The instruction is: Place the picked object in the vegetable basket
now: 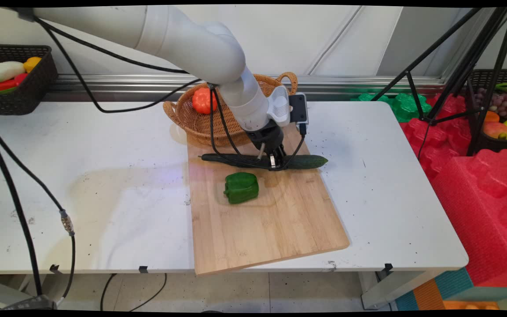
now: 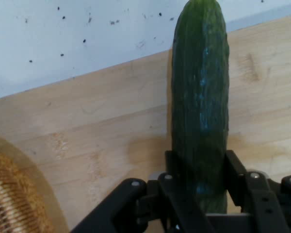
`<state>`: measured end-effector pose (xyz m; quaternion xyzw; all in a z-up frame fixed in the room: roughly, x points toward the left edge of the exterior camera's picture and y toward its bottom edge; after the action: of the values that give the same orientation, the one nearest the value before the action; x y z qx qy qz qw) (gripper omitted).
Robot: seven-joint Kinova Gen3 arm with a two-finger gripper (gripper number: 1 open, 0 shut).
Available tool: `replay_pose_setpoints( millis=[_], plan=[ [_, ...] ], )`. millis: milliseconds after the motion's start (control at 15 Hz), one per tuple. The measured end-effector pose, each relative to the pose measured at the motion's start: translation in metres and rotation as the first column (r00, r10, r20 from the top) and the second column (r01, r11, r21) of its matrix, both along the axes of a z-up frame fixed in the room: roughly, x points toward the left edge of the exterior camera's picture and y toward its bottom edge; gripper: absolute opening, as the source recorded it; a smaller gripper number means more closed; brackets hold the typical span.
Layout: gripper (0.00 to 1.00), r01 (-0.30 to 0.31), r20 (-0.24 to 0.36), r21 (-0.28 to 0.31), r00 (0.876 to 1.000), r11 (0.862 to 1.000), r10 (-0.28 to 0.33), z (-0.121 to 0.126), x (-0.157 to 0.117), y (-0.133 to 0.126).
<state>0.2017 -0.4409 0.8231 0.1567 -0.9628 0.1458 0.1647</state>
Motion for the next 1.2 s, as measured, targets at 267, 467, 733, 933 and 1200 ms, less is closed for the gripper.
replay_pose_setpoints(
  millis=[267,467,733,933,1200],
  plan=[
    [0.00,0.018,-0.004,-0.036,1.000,0.999,-0.018,0.031,0.007,0.022],
    [0.00,0.002,-0.006,-0.062,1.000,0.998,-0.002,0.062,0.020,0.044],
    [0.00,-0.039,0.016,-0.088,0.999,0.995,0.041,0.095,0.051,0.065],
    [0.00,-0.064,0.045,-0.114,0.997,0.991,0.070,0.112,0.074,0.070],
    [0.00,-0.083,0.086,-0.167,0.991,0.982,0.098,0.130,0.098,0.057]
  ],
)
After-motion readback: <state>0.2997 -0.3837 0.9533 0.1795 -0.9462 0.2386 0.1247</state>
